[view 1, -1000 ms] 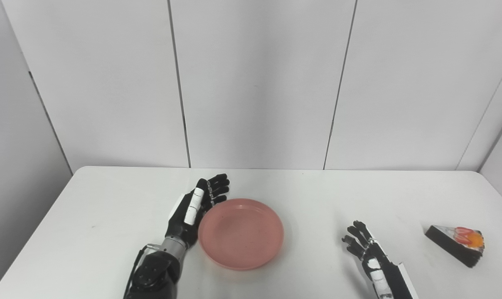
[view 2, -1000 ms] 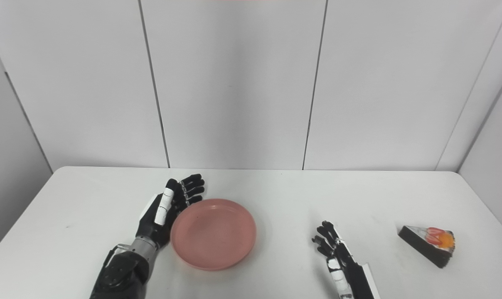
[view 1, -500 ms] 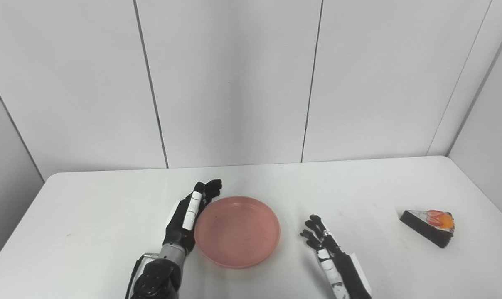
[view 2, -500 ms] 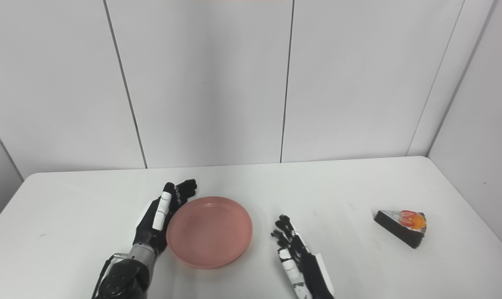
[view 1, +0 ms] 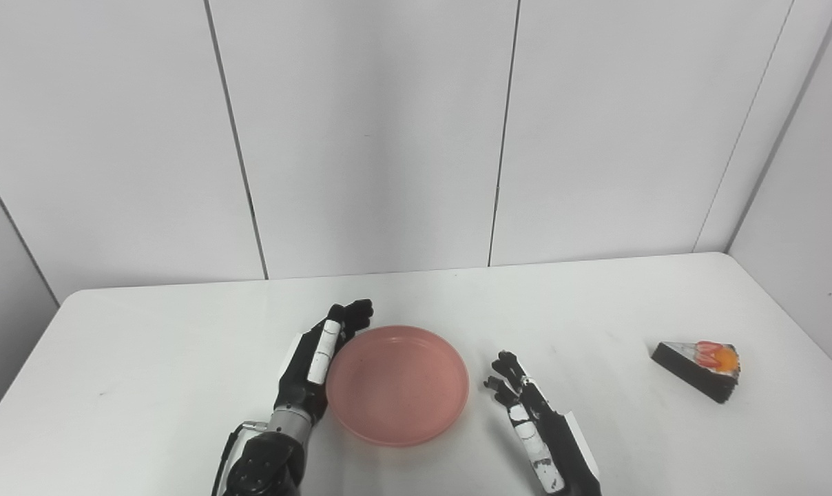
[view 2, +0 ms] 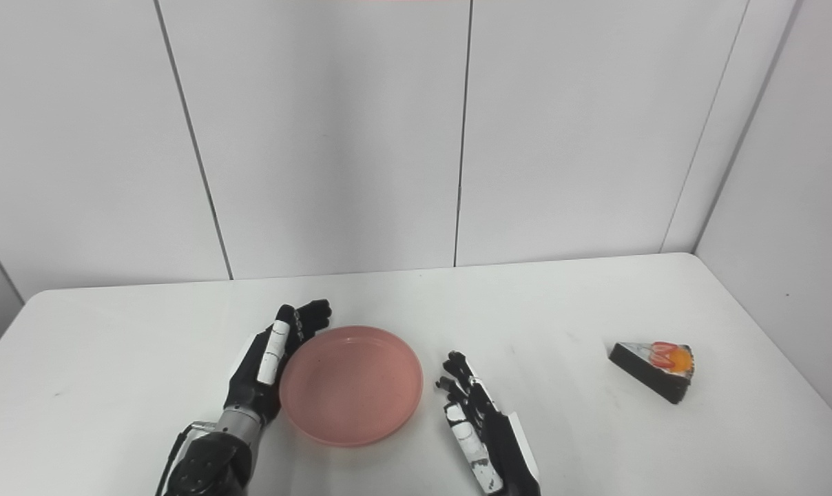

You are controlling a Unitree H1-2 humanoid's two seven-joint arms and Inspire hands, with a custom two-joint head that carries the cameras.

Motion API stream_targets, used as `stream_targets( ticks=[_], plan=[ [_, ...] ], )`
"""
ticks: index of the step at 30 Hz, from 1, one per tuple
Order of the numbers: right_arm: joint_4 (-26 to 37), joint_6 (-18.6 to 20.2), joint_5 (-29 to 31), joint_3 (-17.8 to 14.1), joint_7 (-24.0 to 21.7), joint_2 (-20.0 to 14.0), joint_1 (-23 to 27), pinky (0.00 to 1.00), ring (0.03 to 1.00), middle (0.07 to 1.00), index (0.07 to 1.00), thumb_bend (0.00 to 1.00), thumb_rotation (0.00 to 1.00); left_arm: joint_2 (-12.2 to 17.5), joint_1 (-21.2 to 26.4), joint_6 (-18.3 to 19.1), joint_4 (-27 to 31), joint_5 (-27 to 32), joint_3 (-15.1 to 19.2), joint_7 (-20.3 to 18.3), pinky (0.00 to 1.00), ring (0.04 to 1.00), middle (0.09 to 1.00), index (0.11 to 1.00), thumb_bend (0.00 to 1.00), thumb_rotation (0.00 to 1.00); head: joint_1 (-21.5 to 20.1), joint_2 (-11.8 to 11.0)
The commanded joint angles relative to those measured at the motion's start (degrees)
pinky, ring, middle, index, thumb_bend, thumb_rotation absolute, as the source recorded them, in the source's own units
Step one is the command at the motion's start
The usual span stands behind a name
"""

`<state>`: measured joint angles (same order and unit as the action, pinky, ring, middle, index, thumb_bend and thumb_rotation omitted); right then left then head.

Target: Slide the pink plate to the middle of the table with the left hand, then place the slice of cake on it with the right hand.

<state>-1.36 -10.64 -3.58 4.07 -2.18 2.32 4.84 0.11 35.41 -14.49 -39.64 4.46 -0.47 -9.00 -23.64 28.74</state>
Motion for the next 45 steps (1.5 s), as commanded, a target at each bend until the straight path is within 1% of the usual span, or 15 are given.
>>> stream_targets(
  ticks=[1,3,6,9,11,16,18,22,25,27,31,34,37,41,45],
  plan=[
    [-2.93,-2.72,-1.97,-0.1,2.03,0.27,-1.52,0.9,0.874,0.916,0.918,0.81,0.93,-0.78,1.64,-0.5,0.99,0.12,-0.22,-0.05,0.95,0.852,0.817,0.714,0.87,0.96,-0.12,-0.26],
    [-2.6,-3.81,-6.25,-0.04,4.62,-0.12,-1.7,0.85,0.869,0.904,0.905,0.78,0.96,-0.91,1.68,-0.78,0.89,0.22,-0.05,0.08,0.95,0.86,0.824,0.722,0.87,0.95,-0.05,-0.38],
    [1.97,-1.13,-17.82,0.17,10.14,-0.79,-1.84,0.78,0.836,0.869,0.863,0.76,0.95,-0.68,1.93,-1.05,0.63,0.43,0.3,-0.06,0.94,0.858,0.82,0.724,0.88,0.93,0.08,-0.54],
    [7.85,1.92,-25.76,0.06,11.88,-1.34,-1.67,0.77,0.838,0.87,0.866,0.74,0.88,-0.2,2.41,-1.61,-0.39,1.2,0.89,-0.76,0.93,0.853,0.809,0.72,0.88,0.93,0.08,-0.54],
    [11.96,4.9,-29.77,-0.27,11.1,-2.23,-1.14,0.77,0.828,0.87,0.874,0.76,0.89,0.05,2.58,-1.63,-0.76,1.61,1.13,-1.22,0.92,0.85,0.803,0.715,0.89,0.93,-0.08,-0.86],
    [20.06,11.7,-32.63,-1.41,6.6,-5.4,1.12,0.69,0.807,0.874,0.893,0.81,0.86,0.4,3.06,-2.31,-2.27,2.45,1.6,-2.14,0.93,0.853,0.811,0.719,0.89,0.94,-0.43,-1.3],
    [23.05,14.99,-34.08,-2.06,3.67,-7.79,2.68,0.69,0.806,0.879,0.9,0.8,0.84,0.47,3.19,-2.64,-2.7,2.69,1.68,-2.22,0.93,0.853,0.814,0.715,0.89,0.94,-0.56,-1.54],
    [26.55,19.03,-35.75,-3.87,-1.33,-13.12,5.32,0.69,0.81,0.879,0.895,0.78,0.75,0.55,3.48,-2.87,-3.37,3.13,1.95,-2.52,0.94,0.855,0.812,0.704,0.88,0.94,-0.8,-1.78],
    [27.69,21.0,-38.95,-4.69,-3.86,-16.83,6.83,0.7,0.825,0.88,0.883,0.81,0.79,0.6,3.87,-3.54,-4.53,3.2,1.98,-2.71,0.94,0.853,0.807,0.706,0.87,0.94,-1.09,-2.28],
    [28.07,21.36,-41.51,-5.18,-5.02,-19.86,7.98,0.67,0.797,0.86,0.873,0.82,0.82,0.62,3.93,-3.74,-4.79,3.18,1.96,-2.79,0.94,0.85,0.804,0.713,0.87,0.94,-1.17,-2.39],
    [27.78,21.45,-42.89,-6.81,-6.28,-23.96,9.67,0.65,0.779,0.837,0.862,0.88,0.8,0.63,4.1,-4.5,-5.5,3.04,1.94,-2.77,0.93,0.853,0.808,0.72,0.86,0.94,-1.2,-2.55],
    [26.57,20.25,-43.77,-8.19,-4.96,-26.38,10.51,0.66,0.774,0.819,0.838,0.92,0.77,0.51,4.14,-4.82,-5.73,2.57,1.9,-1.99,0.92,0.847,0.805,0.709,0.85,0.94,-1.15,-2.6],
    [24.9,19.39,-47.4,-8.19,-4.45,-29.38,11.46,0.66,0.762,0.803,0.824,0.95,0.79,0.46,4.02,-4.68,-5.59,2.23,1.79,-1.65,0.9,0.845,0.804,0.709,0.84,0.95,-1.1,-2.58],
    [22.87,19.23,-51.53,-7.66,-6.15,-33.87,12.15,0.67,0.749,0.779,0.812,0.98,0.83,0.29,3.73,-4.14,-4.99,2.09,1.64,-1.46,0.91,0.854,0.815,0.715,0.84,0.95,-0.91,-2.5],
    [20.01,21.85,-53.42,-7.98,-12.24,-39.01,11.88,0.7,0.771,0.793,0.815,1.0,0.83,0.22,3.6,-4.33,-5.14,2.15,1.66,-1.72,0.9,0.853,0.816,0.718,0.85,0.94,-0.93,-2.51]
  ],
)
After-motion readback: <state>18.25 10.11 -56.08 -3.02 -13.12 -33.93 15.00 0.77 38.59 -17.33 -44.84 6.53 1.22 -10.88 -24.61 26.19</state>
